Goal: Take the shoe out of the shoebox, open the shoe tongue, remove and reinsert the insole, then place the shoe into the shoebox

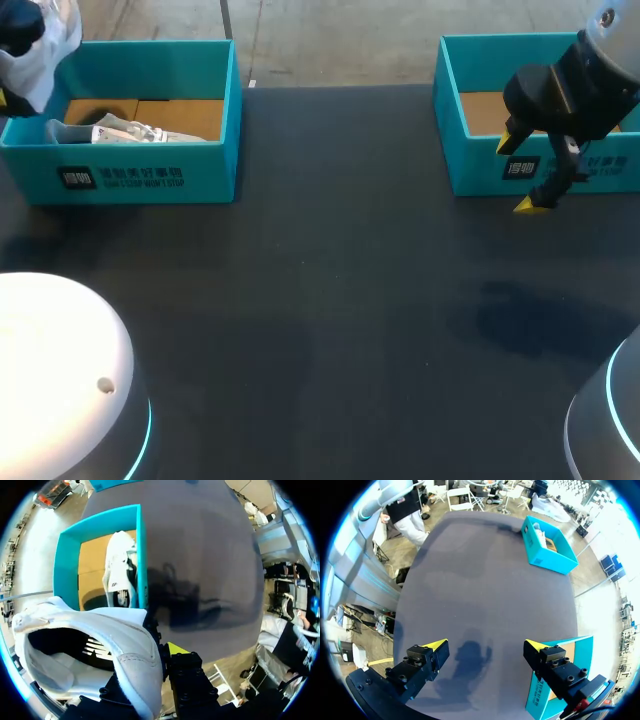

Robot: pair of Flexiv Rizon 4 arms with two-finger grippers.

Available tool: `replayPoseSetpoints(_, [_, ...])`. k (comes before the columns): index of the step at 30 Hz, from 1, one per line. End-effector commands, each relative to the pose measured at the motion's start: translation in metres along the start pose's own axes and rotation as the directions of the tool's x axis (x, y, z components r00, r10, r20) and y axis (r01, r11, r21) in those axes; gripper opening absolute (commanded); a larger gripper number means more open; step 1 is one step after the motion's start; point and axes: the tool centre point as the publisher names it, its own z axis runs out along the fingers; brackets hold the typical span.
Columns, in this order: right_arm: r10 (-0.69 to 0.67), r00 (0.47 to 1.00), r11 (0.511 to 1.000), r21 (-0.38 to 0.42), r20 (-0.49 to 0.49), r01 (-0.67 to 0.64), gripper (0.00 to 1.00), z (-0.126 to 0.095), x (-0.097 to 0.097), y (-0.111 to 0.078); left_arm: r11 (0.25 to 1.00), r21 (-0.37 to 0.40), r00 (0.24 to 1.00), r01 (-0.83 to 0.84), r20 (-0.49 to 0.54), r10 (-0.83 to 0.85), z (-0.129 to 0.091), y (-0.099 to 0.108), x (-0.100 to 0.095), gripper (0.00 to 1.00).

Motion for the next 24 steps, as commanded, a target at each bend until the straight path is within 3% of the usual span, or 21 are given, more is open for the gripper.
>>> replayPoseSetpoints(1, [0.001,1.000,1.000,0.004,-0.005,-0.001,1.00,0.001,-0.003,0.001,1.000,-0.005,1.000,-0.011,-0.014,0.011,0.003,0.008,-0.022,0.00])
replayPoseSetpoints(10, [0.001,1.000,1.000,0.004,-0.005,-0.001,1.00,0.001,-0.003,0.001,1.000,-0.030,1.000,-0.004,0.011,0.005,0.016,0.017,-0.066,0.00])
replayPoseSetpoints(24, [0.001,1.000,1.000,0.004,-0.005,-0.001,1.00,0.001,-0.003,0.001,1.000,-0.003,1.000,0.006,0.013,-0.006,0.024,0.005,-0.120,0.00])
